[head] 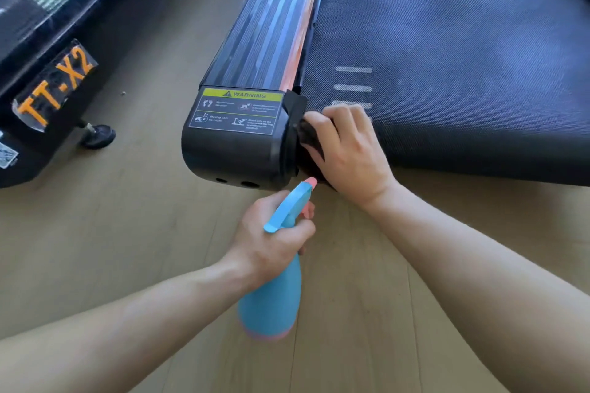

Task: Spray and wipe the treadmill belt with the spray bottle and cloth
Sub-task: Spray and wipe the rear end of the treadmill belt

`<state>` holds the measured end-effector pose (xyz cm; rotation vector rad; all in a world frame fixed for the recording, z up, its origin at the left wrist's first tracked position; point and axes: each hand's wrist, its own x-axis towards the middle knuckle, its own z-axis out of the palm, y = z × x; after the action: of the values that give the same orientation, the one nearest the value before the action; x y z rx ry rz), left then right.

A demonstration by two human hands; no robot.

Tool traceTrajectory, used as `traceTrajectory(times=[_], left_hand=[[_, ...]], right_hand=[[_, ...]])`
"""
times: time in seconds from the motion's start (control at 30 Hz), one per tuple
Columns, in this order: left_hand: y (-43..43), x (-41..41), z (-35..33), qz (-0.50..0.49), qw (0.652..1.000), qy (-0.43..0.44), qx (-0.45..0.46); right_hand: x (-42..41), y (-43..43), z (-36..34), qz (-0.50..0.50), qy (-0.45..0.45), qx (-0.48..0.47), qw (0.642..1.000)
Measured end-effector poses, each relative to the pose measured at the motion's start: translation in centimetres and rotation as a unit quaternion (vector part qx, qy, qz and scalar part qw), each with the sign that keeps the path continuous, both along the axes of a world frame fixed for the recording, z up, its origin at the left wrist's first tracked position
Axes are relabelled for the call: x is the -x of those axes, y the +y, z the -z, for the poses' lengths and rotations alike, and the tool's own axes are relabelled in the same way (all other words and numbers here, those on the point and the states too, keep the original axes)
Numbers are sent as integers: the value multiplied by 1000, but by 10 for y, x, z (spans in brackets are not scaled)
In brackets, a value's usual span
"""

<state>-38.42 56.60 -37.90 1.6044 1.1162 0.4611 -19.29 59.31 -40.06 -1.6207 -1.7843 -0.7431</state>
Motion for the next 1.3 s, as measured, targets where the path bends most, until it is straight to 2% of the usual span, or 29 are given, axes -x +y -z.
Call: traceTrajectory(times=[0.17,0.33,0.4,0.57,0.63,0.83,0.9,1.07,1.23,1.3], left_hand=[[2,0,1,8,1000,4,-15],[3,1,0,2,1000,6,-7],[1,1,-2,3,1000,2,-4],[3,4,-5,-2,1000,2,-11],[4,7,-3,-7,1000,4,-14],[5,7,-6,-3,1000,11,-15],[3,5,-9,0,1000,13,-22],[5,3,-14,-3,1000,8,-29],[3,3,-15,1,999,25,-37],[0,-2,-16,6,999,26,-38]], right_hand=[[-15,-29,23,-26,-85,16,996],[2,-6,-3,9,24,6,1000],[7,2,-2,24,33,-3,999],[-12,-25,24,-32,-134,12,990],[-20,-37,22,-44,-157,42,986],[-1,-2,-9,9,-22,-15,1000],[1,1,-3,17,-13,0,1000],[-14,-45,33,-12,-85,69,994],[-6,-32,-11,28,13,-1,1000],[-5,-16,-22,53,18,22,998]])
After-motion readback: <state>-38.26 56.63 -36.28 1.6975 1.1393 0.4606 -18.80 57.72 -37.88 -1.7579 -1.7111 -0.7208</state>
